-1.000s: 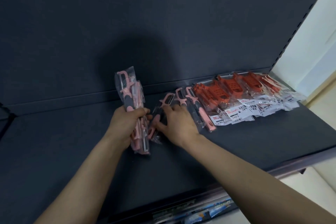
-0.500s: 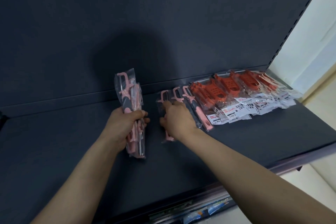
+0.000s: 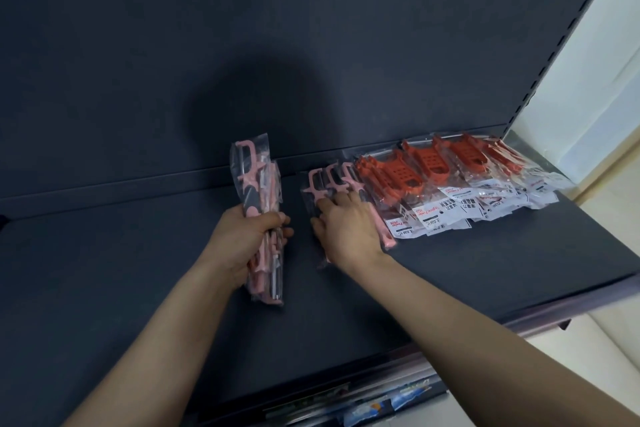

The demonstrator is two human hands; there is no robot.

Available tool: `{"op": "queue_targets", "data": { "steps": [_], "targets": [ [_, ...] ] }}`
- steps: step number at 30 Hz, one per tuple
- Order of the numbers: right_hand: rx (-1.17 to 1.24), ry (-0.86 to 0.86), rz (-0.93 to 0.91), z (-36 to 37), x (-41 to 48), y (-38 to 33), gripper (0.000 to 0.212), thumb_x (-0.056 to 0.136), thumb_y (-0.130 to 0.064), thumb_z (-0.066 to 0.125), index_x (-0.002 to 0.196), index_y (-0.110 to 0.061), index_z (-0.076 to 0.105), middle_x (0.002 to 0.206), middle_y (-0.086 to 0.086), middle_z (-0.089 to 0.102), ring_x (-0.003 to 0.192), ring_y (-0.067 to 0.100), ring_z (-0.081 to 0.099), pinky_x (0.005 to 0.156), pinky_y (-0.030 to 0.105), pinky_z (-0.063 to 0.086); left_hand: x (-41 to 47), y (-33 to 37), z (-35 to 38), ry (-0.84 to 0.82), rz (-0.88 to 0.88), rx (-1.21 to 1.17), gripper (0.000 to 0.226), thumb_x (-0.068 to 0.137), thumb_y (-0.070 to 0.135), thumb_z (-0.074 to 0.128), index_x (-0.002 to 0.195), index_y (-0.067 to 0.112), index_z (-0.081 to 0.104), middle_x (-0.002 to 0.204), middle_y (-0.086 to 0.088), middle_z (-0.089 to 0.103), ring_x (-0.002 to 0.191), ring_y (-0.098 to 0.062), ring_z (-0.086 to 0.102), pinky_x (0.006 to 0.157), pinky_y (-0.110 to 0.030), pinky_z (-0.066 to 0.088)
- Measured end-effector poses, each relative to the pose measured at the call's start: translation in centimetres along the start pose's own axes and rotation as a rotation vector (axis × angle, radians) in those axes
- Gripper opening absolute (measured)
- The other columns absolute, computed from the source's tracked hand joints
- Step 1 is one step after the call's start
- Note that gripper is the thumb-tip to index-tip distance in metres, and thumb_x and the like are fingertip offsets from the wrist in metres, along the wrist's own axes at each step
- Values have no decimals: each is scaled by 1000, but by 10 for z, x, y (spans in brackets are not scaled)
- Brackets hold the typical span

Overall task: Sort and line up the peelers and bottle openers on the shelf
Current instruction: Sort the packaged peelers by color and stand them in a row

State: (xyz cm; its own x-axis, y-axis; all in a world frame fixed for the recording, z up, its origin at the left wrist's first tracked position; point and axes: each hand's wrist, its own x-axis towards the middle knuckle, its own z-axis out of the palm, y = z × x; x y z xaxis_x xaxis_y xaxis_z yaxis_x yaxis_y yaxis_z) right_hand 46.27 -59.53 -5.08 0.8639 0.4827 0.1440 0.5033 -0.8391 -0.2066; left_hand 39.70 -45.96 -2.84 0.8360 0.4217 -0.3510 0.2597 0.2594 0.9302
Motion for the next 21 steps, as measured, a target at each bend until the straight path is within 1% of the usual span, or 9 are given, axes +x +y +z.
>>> {"op": "queue_targets", "data": {
  "steps": [3, 5, 8, 10, 11, 13, 15, 18, 21],
  "targets": [
    [67, 114, 39, -5, -3, 5, 33, 96, -32, 44, 115, -10, 61, 117, 11, 56, 111, 29, 41, 89, 35, 31, 1, -2, 1, 2, -2, -8, 6, 84, -1, 62, 90, 0, 61, 77, -10, 69, 59, -14, 68, 53, -22, 55],
    [36, 169, 107, -12, -4, 15, 27, 95, -22, 45, 113, -9, 61, 116, 11, 55, 108, 29, 42, 88, 35, 32, 2, -3, 2, 0, -4, 2, 8, 85, -1, 62, 93, -1, 62, 79, -10, 69, 62, -15, 68, 53, -23, 54],
    [-5, 83, 209, -18, -5, 27, 29, 88, -4, 44, 114, -5, 58, 120, 15, 53, 111, 32, 44, 90, 36, 38, 5, -4, 5, -1, -7, 13, 11, 85, 0, 62, 95, -2, 62, 81, -11, 70, 64, -16, 68, 54, -23, 54],
    [7, 38, 218, -19, -5, 30, 29, 87, -1, 43, 111, -3, 59, 121, 16, 54, 111, 33, 45, 87, 38, 41, 6, -6, 9, 4, -18, 28, 12, 84, 0, 63, 95, -2, 62, 84, -13, 70, 67, -17, 69, 55, -24, 55],
    [13, 27, 210, -19, -5, 31, 27, 89, -2, 43, 110, -3, 60, 121, 16, 54, 111, 33, 44, 86, 37, 41, 6, -8, 11, 4, -27, 30, 11, 83, 0, 64, 94, -1, 63, 85, -14, 71, 69, -18, 69, 55, -25, 56],
    [47, 13, 191, -19, -4, 34, 25, 93, -12, 45, 110, -4, 62, 120, 15, 54, 111, 32, 43, 88, 35, 39, 5, -11, 18, -14, -49, 20, 9, 81, -2, 65, 90, 0, 64, 86, -16, 72, 73, -20, 71, 55, -25, 56],
    [88, -3, 179, -19, -3, 38, 28, 96, -21, 45, 109, -4, 63, 118, 15, 54, 111, 31, 43, 91, 33, 37, 4, -13, 26, -42, -70, -12, 9, 81, -3, 65, 89, 0, 65, 83, -15, 73, 72, -20, 71, 52, -24, 54],
    [134, -6, 186, -17, -3, 41, 32, 96, -23, 41, 105, -5, 65, 119, 13, 53, 111, 31, 42, 94, 32, 35, 5, -15, 36, -53, -79, -52, 13, 81, -4, 64, 94, -1, 64, 83, -16, 73, 75, -23, 72, 52, -24, 54],
    [160, 4, 172, -15, -4, 42, 33, 97, -29, 42, 108, -7, 64, 121, 13, 51, 112, 32, 38, 95, 36, 35, 5, -18, 40, -35, -76, -80, 16, 81, -4, 64, 97, -3, 64, 84, -16, 73, 75, -22, 72, 52, -24, 53]
  ]
}}
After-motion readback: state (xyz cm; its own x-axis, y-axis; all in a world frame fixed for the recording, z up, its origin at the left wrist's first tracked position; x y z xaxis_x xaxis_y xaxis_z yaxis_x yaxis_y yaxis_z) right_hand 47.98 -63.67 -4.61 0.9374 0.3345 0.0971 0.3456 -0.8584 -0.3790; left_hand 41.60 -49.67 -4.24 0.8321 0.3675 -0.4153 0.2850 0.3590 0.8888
